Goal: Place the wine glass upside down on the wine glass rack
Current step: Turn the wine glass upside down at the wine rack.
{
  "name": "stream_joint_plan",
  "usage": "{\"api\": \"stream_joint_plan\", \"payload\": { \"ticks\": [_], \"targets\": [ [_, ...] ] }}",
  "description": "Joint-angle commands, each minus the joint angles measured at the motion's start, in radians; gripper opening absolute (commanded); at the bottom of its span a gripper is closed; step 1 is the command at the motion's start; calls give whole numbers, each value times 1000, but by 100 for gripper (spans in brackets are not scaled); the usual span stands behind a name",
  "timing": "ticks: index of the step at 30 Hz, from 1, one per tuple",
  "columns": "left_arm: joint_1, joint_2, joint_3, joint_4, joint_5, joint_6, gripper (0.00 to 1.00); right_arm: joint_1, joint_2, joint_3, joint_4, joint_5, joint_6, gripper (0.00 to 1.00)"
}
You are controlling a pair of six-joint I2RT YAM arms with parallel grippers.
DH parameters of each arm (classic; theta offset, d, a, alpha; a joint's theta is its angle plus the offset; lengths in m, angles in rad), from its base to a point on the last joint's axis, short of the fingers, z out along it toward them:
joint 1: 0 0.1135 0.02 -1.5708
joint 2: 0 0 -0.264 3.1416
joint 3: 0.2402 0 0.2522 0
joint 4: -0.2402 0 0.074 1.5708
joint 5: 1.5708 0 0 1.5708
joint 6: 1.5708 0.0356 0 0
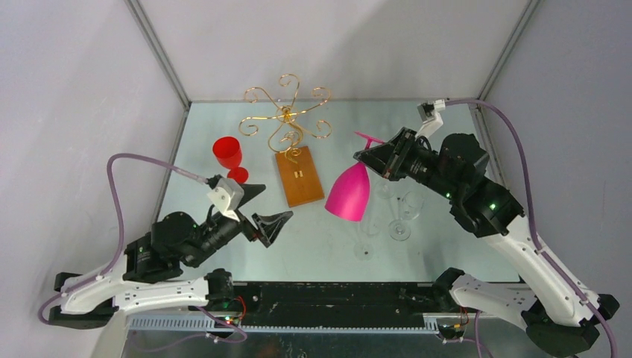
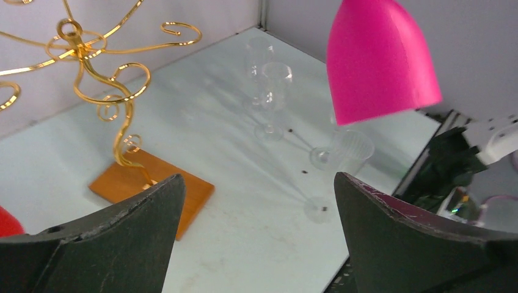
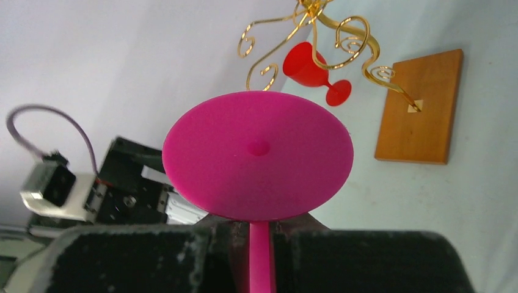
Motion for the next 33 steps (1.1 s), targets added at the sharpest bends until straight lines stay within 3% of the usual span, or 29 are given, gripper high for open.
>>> {"api": "stream_joint_plan", "payload": {
  "ticks": [1,5,9,15,26,33],
  "targets": [
    [-4,36,71,-69,-12,-247,100,2,-19,31,-49,-94,-178,0],
    [-3,65,97,-112,19,-392,100,8,-68,-30,0,-146,-255,0],
    [-4,78,98,-95,87,-513,100,40,-141,-125,161,-156,-335,0],
    [-2,103,102,-39,176,-579,100,99,-234,-250,272,-107,-462,0],
    [15,207,193,14,343,-736,94,235,-285,-286,194,-106,-771,0],
    [63,239,218,64,459,-862,90,307,-329,-288,206,-79,-866,0]
  ]
}}
